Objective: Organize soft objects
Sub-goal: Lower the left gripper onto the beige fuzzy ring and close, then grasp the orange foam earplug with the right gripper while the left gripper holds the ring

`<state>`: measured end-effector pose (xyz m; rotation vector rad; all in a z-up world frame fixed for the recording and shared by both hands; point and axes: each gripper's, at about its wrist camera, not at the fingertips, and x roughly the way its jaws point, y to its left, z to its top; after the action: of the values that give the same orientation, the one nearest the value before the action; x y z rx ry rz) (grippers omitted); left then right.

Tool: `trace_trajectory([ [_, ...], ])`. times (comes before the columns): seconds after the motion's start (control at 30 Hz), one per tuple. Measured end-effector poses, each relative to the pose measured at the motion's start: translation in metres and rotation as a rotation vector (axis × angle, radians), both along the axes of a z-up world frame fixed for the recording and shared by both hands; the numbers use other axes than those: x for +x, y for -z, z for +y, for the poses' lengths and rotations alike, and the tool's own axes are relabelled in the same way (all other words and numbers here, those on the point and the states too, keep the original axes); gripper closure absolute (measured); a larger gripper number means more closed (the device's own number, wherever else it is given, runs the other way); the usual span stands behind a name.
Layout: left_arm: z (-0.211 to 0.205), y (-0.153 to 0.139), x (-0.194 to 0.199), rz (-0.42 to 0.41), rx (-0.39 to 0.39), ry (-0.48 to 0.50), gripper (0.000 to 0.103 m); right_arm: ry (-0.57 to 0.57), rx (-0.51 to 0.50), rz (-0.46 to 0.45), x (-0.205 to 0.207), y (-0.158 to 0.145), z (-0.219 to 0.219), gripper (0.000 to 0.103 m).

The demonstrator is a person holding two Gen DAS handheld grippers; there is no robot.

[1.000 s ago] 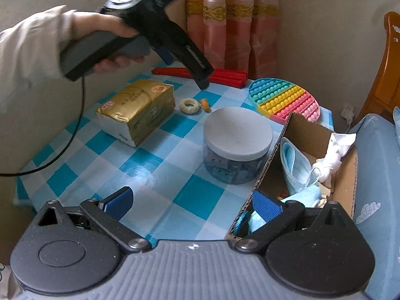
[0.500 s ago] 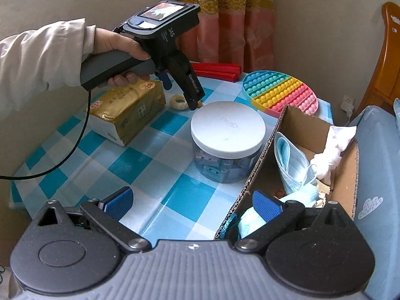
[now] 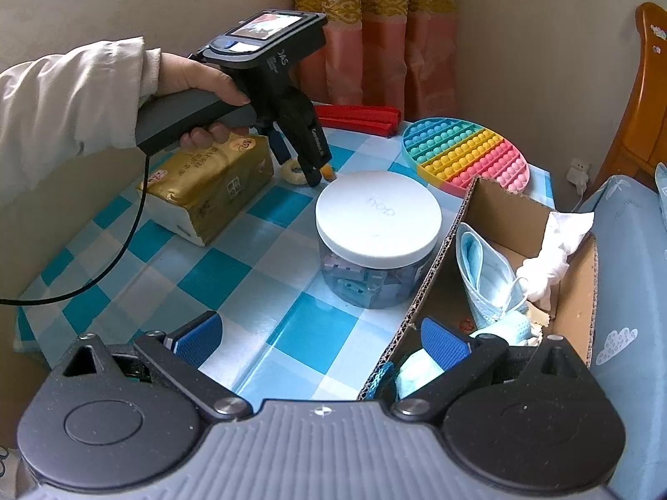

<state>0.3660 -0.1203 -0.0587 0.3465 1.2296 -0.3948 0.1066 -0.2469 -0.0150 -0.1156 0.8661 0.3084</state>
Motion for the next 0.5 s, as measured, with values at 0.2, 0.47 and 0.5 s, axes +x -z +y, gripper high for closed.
trace_trajectory([
  [0.2,0.002,-0.004,-0.003,-0.013,-0.012,-0.008,0.063,-0.014,0.001,0.01,0.008,-0.008,-0.003,0.0],
  [0.47,0.013,-0.031,-0.007,-0.065,-0.056,-0.012,0.063,-0.094,-0.046,-0.044,0.047,-0.035,-0.001,0.004],
  [0.5,0.015,-0.035,-0.009,-0.071,-0.061,-0.012,0.063,-0.104,-0.044,-0.044,0.056,-0.037,-0.001,0.006],
])
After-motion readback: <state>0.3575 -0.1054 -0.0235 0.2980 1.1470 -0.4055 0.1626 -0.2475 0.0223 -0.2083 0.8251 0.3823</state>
